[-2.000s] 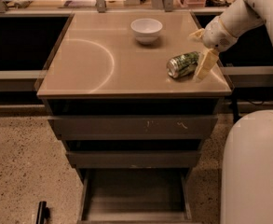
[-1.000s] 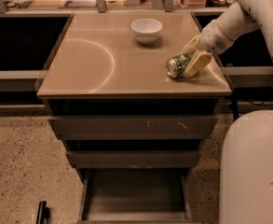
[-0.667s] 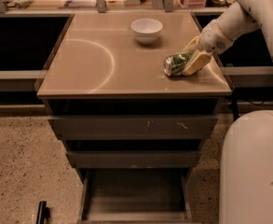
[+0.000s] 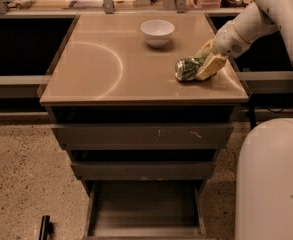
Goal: Place green can into bottom drawer
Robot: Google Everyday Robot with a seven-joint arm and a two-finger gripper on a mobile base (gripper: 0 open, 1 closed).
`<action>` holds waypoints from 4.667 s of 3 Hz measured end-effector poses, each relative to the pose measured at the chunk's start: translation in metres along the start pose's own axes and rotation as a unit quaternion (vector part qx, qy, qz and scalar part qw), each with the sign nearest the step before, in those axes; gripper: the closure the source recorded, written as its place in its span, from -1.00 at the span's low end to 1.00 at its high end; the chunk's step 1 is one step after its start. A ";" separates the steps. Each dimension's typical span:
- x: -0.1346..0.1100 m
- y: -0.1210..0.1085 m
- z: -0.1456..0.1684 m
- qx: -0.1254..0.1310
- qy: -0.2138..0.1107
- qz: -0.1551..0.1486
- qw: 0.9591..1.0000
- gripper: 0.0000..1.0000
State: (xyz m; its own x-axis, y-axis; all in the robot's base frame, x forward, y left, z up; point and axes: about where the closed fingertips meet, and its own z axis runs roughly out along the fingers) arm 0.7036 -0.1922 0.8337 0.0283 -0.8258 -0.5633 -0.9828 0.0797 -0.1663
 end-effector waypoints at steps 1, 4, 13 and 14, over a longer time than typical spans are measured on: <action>-0.009 0.009 -0.007 0.002 -0.030 0.000 1.000 1.00; -0.050 0.074 -0.014 -0.064 -0.107 0.046 0.991 1.00; 0.078 0.268 0.114 0.028 -0.175 0.198 0.964 1.00; 0.134 0.300 0.165 0.024 -0.177 0.262 0.948 1.00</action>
Offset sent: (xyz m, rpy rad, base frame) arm -0.1098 0.0328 0.0409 0.2709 0.0889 0.0115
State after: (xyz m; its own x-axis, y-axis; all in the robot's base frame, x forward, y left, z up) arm 0.4427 -0.1868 0.5748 -0.3941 -0.4278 -0.8134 -0.8694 0.4606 0.1790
